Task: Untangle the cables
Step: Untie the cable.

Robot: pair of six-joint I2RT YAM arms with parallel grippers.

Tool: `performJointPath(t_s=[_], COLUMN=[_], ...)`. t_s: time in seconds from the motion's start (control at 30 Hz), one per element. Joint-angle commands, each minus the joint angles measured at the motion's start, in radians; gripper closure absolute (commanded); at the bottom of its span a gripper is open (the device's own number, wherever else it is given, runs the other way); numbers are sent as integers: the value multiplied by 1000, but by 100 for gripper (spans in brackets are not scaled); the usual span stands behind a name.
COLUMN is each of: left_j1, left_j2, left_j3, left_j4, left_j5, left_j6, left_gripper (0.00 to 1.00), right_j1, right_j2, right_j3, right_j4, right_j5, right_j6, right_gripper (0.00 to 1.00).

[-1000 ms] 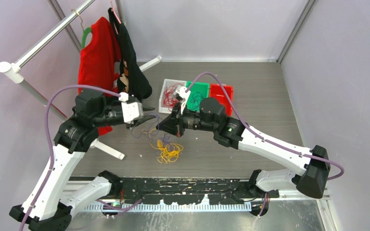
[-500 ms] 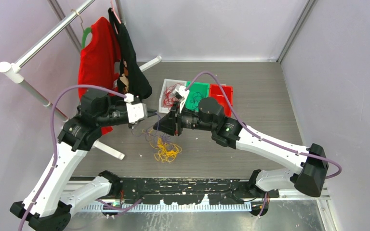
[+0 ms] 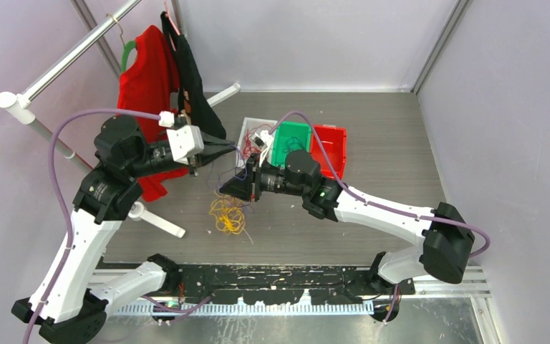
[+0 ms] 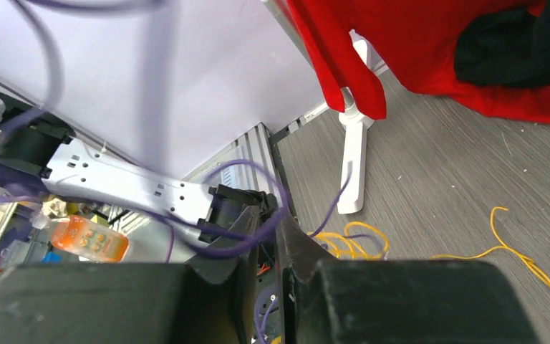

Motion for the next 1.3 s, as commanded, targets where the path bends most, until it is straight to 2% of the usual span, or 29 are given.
performJointPath(t_s=[0.0, 0.27, 0.63, 0.87, 1.0, 1.1, 1.27], left_j1=[-3, -3, -3, -3, -3, -3, -4], left_j2=[14, 39, 113, 155, 176, 177, 169], left_j3=[94, 206, 382, 459, 486, 455, 333], left_j4=[106, 152, 196, 235, 208, 194, 193], left_j5=[48, 28, -9, -33, -23, -13, -5], left_j6=[-125, -175, -130, -101, -114, -131, -163], left_gripper=[100, 100, 100, 100, 100, 100, 100], right_j1=[-3, -17, -33, -41, -53, -64, -138], right_j2=[14, 14, 0, 0, -43, -128, -302], right_j3=[-5, -72, -204, -275, -283, -270, -255], right_j4=[82, -7, -63, -73, -87, -119, -197], right_j5=[37, 140, 239, 276, 282, 321, 405], right_j6=[23, -75, -150, -166, -151, -150, -147], right_gripper=[81, 85, 82, 68, 51, 37, 23])
